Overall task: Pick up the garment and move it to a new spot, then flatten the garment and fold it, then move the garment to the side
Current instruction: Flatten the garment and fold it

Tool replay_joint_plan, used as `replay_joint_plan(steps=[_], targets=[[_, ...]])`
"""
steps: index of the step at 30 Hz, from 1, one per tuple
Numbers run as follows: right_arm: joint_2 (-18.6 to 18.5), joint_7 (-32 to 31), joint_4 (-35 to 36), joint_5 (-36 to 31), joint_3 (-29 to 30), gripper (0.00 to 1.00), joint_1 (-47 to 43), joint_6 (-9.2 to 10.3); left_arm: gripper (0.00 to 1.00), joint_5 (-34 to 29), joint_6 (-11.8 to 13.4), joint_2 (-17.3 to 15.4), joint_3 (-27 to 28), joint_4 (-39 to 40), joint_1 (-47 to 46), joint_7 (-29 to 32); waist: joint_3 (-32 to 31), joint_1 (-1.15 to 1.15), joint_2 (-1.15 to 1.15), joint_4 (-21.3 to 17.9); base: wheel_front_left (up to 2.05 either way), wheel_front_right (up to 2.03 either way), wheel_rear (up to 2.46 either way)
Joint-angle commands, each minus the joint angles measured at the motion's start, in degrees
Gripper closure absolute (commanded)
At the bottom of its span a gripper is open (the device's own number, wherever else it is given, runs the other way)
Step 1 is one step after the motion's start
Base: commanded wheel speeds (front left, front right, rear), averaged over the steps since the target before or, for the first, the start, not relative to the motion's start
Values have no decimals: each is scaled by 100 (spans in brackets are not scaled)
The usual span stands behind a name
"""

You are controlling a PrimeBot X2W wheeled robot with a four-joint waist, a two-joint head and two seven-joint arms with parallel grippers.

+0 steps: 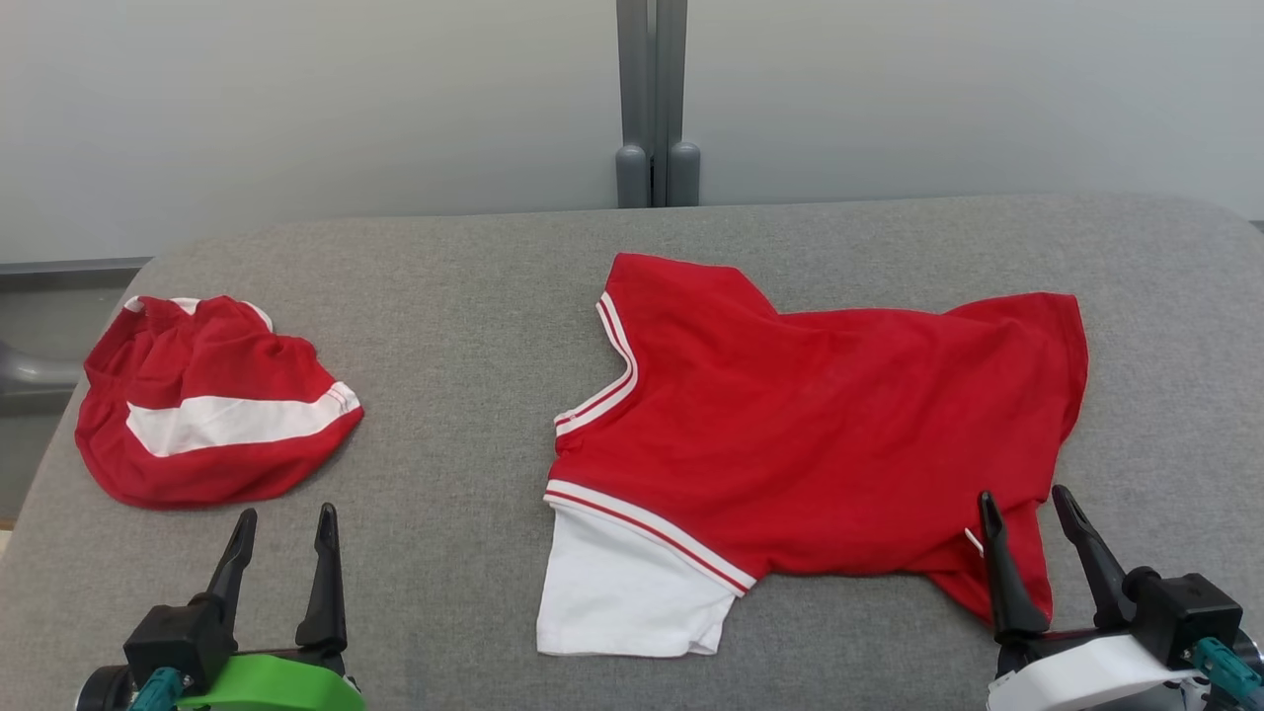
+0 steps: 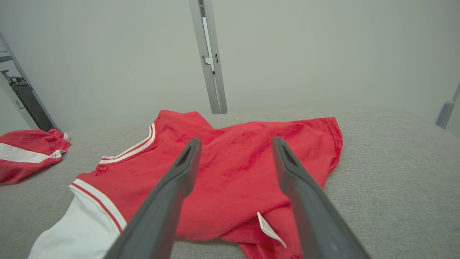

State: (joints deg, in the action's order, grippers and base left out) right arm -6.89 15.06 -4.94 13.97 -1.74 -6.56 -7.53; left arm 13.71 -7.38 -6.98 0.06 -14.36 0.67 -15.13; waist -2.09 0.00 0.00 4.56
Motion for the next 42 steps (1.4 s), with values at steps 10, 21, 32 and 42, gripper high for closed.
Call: replay_joint_plan(steps=[10, 21, 32, 42], targets=[[-10, 16, -54, 37, -4, 0, 12, 9, 0, -25, -21, -8, 34, -7, 65, -1, -21, 0, 0, 3, 0, 0, 0], [-24, 16, -64, 49, -10, 0, 11, 9, 0, -32, -21, 1, 39, 0, 71, -1, -25, 0, 0, 13, 0, 0, 0], [-37, 16, -114, 30, -26, 0, 54, 9, 0, -29, -21, 12, 54, 2, 93, -1, -40, 0, 0, 26, 0, 0, 0], [-112, 16, -510, 89, 268, 0, 116, 9, 0, 49, -21, 52, -473, -142, 98, -2, 17, 0, 0, -2, 0, 0, 0]])
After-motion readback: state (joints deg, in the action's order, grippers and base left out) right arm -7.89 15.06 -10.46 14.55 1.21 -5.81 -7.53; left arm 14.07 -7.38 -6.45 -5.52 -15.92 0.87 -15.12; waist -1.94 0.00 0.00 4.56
